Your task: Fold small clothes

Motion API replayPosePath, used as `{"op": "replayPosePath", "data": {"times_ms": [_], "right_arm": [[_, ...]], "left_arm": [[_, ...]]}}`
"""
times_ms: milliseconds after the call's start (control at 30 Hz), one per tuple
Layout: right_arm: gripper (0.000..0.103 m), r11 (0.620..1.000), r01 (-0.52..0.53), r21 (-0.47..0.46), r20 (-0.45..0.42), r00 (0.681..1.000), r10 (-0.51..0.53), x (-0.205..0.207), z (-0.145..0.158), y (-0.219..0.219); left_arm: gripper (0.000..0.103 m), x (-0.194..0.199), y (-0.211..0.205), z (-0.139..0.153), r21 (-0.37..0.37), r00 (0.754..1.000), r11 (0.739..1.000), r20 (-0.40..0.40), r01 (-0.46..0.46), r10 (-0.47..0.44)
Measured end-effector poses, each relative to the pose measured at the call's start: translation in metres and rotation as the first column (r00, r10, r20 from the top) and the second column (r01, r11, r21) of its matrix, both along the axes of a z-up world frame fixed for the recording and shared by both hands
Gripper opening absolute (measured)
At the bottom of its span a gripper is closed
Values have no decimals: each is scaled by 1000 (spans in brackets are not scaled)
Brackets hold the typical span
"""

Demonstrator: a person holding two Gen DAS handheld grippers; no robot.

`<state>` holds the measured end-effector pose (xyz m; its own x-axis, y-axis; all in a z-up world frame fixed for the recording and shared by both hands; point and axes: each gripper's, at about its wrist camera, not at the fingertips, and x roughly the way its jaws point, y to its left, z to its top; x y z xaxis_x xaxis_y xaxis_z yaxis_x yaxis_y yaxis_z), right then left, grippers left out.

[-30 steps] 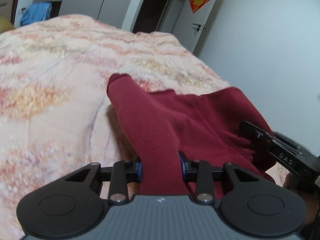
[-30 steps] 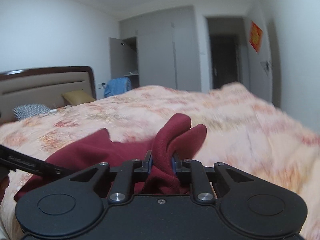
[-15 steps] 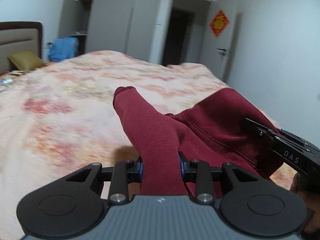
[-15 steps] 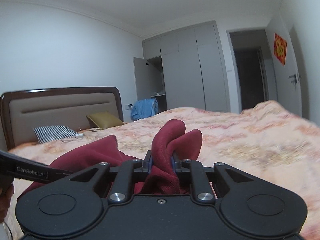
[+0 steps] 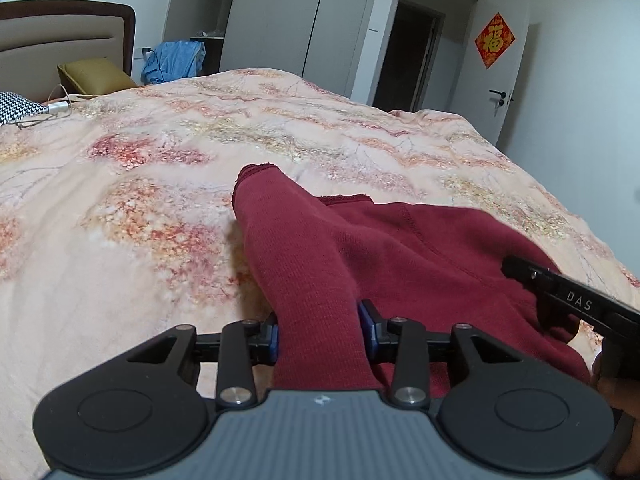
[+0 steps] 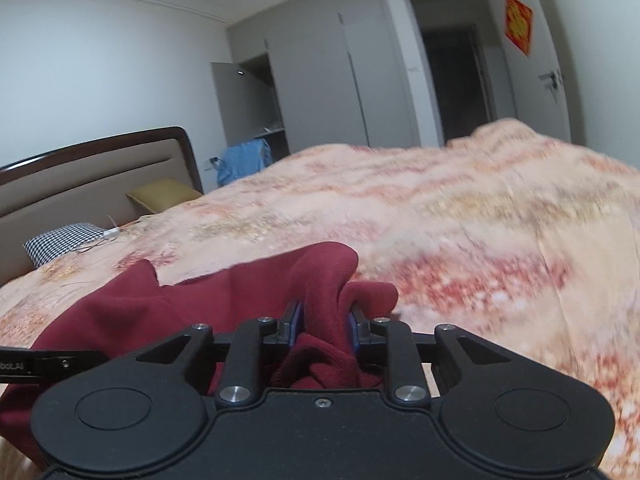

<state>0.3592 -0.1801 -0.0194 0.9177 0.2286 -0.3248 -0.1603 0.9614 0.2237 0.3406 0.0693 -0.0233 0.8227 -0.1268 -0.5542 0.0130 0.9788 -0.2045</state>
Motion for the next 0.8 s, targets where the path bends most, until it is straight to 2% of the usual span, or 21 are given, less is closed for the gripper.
{"op": "replayPosePath", "data": {"times_ms": [200,333,400,467,533,633,800], "right_arm": [[29,1000,7,-19,2,1000,-7,-2,-2,2],[37,1000,15,-16,-2,1000,-15,-1,1,1],[40,1000,15,-19,0,1000,-15,-1,3,1],[51,999,23,-26,6,1000,-23,-3,5,0],[65,999,31,-28,15,999,-30,-6,8,-1],[73,999,31,-39,34,999,-30,-15,15,-2],[88,998,35,-53,93,995,-30,-37,35,-3]], "left_arm": [[44,3,0,2,-8,1000,1000,-4,-7,7],[47,5,1,2,-22,1000,1000,-19,-12,11],[55,6,2,3,-35,999,999,-30,-15,14],[65,6,3,4,-55,999,998,-38,-20,17],[83,3,3,7,-54,999,998,-37,-37,35],[90,-5,4,16,-41,998,998,-17,-57,57],[98,-22,8,38,-68,996,994,11,-86,87]]}}
